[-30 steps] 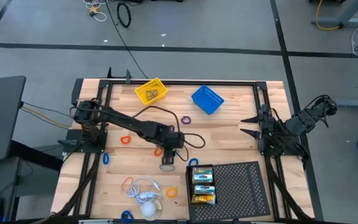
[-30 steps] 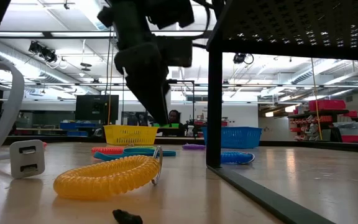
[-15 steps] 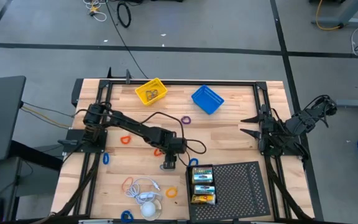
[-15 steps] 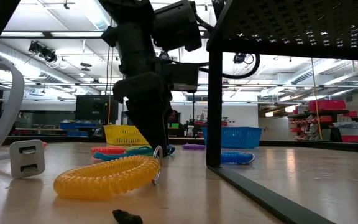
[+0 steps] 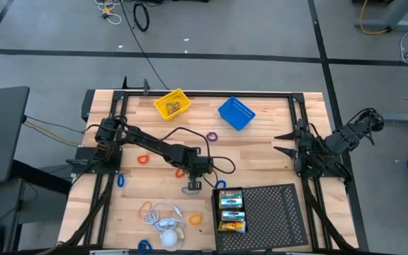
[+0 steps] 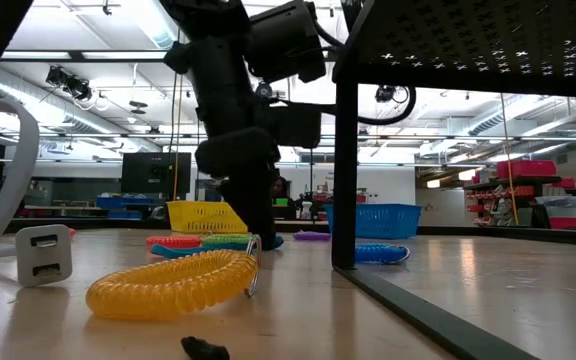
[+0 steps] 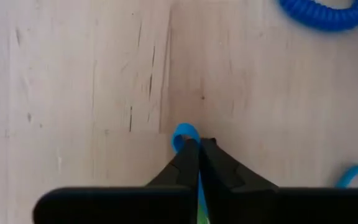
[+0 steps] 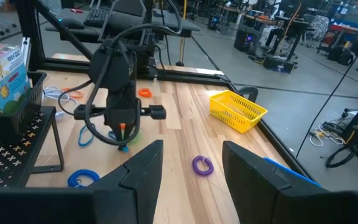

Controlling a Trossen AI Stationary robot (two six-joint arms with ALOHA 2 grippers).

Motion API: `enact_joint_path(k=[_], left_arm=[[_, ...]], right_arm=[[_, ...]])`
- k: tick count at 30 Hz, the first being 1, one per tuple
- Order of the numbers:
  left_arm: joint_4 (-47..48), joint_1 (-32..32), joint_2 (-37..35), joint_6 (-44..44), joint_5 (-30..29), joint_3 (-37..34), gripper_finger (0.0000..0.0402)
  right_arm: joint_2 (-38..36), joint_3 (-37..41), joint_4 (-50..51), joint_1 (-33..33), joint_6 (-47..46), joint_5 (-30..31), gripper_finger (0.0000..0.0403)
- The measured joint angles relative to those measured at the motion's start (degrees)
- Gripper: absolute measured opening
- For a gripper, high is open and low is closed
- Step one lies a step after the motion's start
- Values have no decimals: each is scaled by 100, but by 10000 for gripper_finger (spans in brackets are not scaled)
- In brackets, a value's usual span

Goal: Pick & Place Office Desk Supplies
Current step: Put the blue rubber band into the yellow basket

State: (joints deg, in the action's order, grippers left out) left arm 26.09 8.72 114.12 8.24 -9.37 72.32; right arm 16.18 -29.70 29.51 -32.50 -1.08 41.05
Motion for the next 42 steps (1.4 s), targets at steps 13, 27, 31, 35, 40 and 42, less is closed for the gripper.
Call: enact_joint_path(k=[13, 27, 31, 35, 40, 42], left_arm=[[827, 225, -720, -180, -1068, 288, 2], [1533, -1099, -1353, -1184, -1898, 248, 1], [1254, -1789, -1359, -1683, -1543, 248, 1], [740, -2568, -1359, -2010, -708, 248, 1], [448, -3520, -1400, -2194, -377, 249, 1], [450, -3868, -1428, -2176, -386, 251, 1]], right_arm=[[-1, 0, -2, 0, -13, 1, 176], [1, -1, -13, 0, -17, 3, 176], [1, -1, -2, -1, -46, 1, 176], [1, 0, 69, -1, -114, -2, 176], [1, 1, 79, -1, -160, -2, 176], [1, 1, 78, 0, -162, -2, 176]])
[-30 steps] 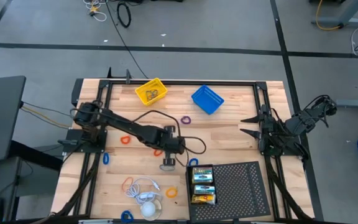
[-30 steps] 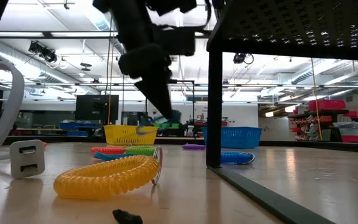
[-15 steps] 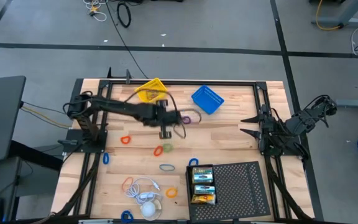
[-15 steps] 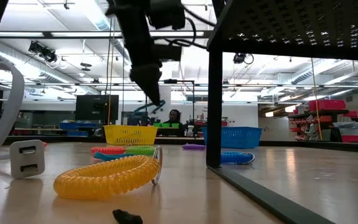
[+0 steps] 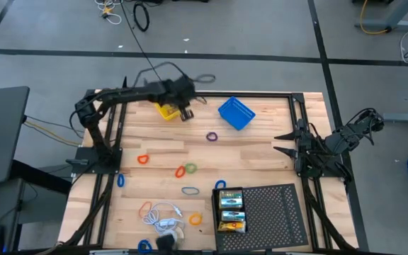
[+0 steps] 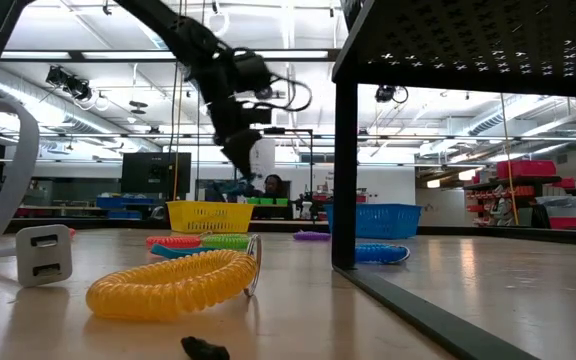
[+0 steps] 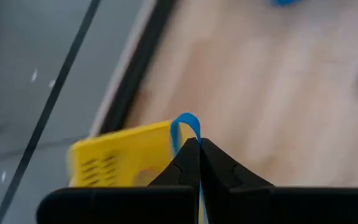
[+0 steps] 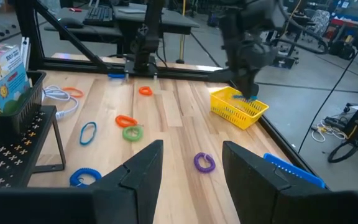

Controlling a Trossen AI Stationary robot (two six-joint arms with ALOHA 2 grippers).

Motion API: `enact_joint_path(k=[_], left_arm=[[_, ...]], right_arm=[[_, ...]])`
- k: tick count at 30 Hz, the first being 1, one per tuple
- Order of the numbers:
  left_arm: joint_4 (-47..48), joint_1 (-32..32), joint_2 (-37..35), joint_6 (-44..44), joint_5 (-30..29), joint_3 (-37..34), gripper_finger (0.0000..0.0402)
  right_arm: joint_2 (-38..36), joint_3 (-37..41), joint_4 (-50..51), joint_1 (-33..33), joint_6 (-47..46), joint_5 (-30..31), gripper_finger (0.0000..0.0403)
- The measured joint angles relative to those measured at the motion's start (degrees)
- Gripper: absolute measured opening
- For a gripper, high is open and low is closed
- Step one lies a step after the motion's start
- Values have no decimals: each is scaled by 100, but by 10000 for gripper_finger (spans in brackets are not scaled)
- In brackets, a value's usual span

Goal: Pick & Place Office Desk Supplies
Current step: Put the blue rubber band into the yellow basket

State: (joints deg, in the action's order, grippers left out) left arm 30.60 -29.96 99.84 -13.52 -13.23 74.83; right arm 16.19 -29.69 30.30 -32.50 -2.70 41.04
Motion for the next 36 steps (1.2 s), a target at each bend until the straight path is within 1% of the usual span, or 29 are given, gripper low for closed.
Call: enact_joint_path(k=[3, 6, 12, 16, 20, 26, 31, 34, 36], left_arm=[[119, -400, -45, 55, 17, 0, 1], [264, -605, -47, 68, 87, 0, 1], [735, -720, -47, 77, 744, 0, 7], [1003, -758, -47, 137, 799, 0, 36], [989, -760, -47, 217, 801, 0, 74], [985, -712, -53, 122, 1092, 0, 133], [987, -632, -244, 62, 1104, 0, 173], [999, -460, -507, 62, 1419, 0, 186], [1009, -231, -719, 57, 1676, 0, 187]], right_arm=[[0, -1, 2, -1, -4, 0, 176], [0, 0, 5, 0, -5, 0, 176], [0, 0, 3, 0, -4, 0, 176], [0, 0, 3, 0, -4, 0, 176], [0, 0, 3, -1, -4, 0, 176], [0, 0, 3, 0, -4, 0, 176], [0, 0, 3, -1, -4, 0, 176], [0, 0, 3, -1, -4, 0, 176], [0, 0, 1, 1, -4, -2, 176]])
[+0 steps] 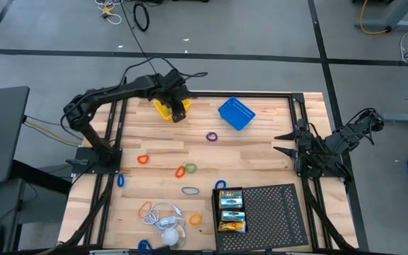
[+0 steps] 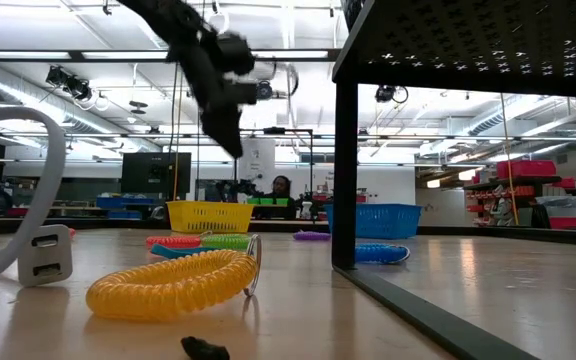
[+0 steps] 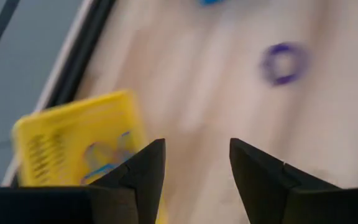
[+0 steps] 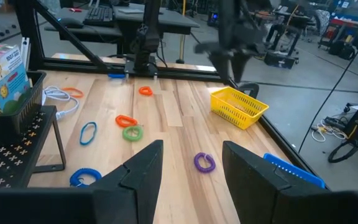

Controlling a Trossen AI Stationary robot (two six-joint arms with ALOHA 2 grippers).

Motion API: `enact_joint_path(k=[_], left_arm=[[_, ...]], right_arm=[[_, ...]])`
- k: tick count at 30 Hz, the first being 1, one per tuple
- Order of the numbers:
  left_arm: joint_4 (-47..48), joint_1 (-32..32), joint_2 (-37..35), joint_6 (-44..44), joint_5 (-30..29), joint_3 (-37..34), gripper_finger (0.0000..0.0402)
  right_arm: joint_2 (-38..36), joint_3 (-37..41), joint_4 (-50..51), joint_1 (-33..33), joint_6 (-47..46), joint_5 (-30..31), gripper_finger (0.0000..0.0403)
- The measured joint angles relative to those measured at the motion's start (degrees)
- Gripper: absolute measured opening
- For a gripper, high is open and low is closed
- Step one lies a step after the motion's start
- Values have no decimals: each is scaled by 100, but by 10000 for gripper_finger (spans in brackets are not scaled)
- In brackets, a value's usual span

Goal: Pick & Place Office Desk Supplies
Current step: Put the blue rubber band into the yellow basket

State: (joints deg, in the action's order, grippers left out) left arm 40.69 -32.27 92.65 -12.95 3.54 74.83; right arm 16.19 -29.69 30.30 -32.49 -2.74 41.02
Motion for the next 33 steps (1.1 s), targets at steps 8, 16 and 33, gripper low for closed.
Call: enact_joint_path(k=[8, 16, 33], left_arm=[[349, 1646, -248, 217, 364, 2, 176], [148, 3243, -75, 1094, -395, -678, 177], [-2654, 4769, 227, 2443, -127, -2009, 178]], right_arm=[[0, 0, 0, 0, -33, 46, 176], [65, 0, -5, 0, -105, 87, 176], [797, 4, -415, -1, -33, 432, 176]])
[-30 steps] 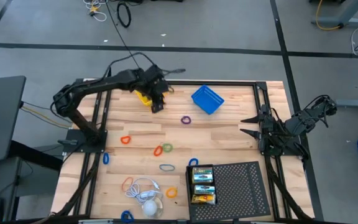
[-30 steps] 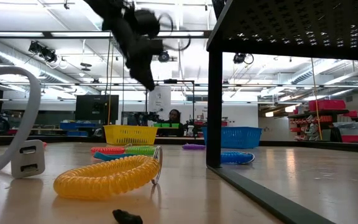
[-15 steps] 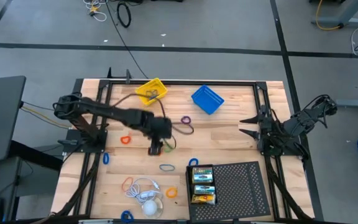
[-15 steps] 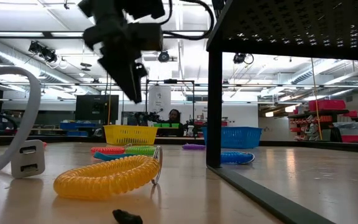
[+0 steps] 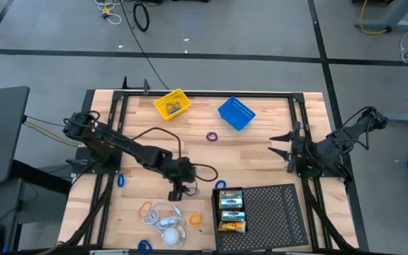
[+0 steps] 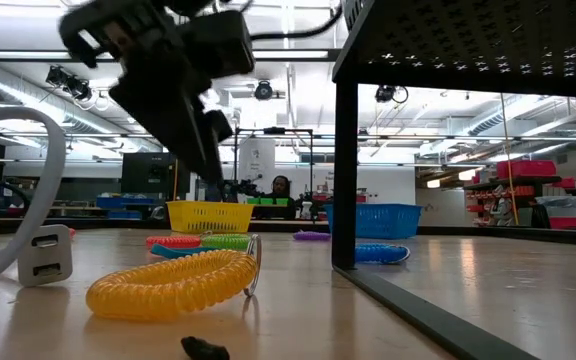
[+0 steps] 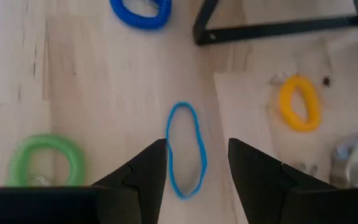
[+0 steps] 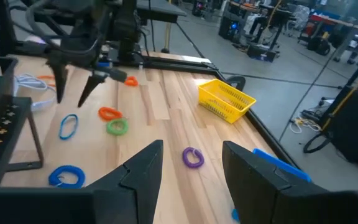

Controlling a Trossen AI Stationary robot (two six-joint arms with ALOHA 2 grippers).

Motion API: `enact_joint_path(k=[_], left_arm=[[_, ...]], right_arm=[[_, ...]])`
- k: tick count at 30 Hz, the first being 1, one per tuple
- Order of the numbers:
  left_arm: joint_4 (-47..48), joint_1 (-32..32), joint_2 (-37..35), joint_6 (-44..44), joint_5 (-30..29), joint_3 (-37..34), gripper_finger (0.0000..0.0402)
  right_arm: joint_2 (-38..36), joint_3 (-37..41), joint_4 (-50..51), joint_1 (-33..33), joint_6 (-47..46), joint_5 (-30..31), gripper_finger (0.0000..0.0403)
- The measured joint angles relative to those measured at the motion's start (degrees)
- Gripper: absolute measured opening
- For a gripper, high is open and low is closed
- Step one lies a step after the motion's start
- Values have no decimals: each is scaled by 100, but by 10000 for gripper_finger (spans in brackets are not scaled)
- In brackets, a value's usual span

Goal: Pick & Place Office Desk Supplies
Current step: Put the blue rubber band into the yellow basket

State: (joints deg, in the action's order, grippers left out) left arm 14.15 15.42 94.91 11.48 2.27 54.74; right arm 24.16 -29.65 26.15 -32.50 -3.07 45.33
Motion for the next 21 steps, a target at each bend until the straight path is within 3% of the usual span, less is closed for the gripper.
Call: enact_joint_path(k=[11, 21], left_arm=[[-339, -48, 854, 146, -81, 5, 191], [-492, -12, 1111, 238, -309, 29, 152]], right_arm=[[60, 0, -107, -1, 47, 40, 176], [59, 0, -122, 1, 96, 55, 176]])
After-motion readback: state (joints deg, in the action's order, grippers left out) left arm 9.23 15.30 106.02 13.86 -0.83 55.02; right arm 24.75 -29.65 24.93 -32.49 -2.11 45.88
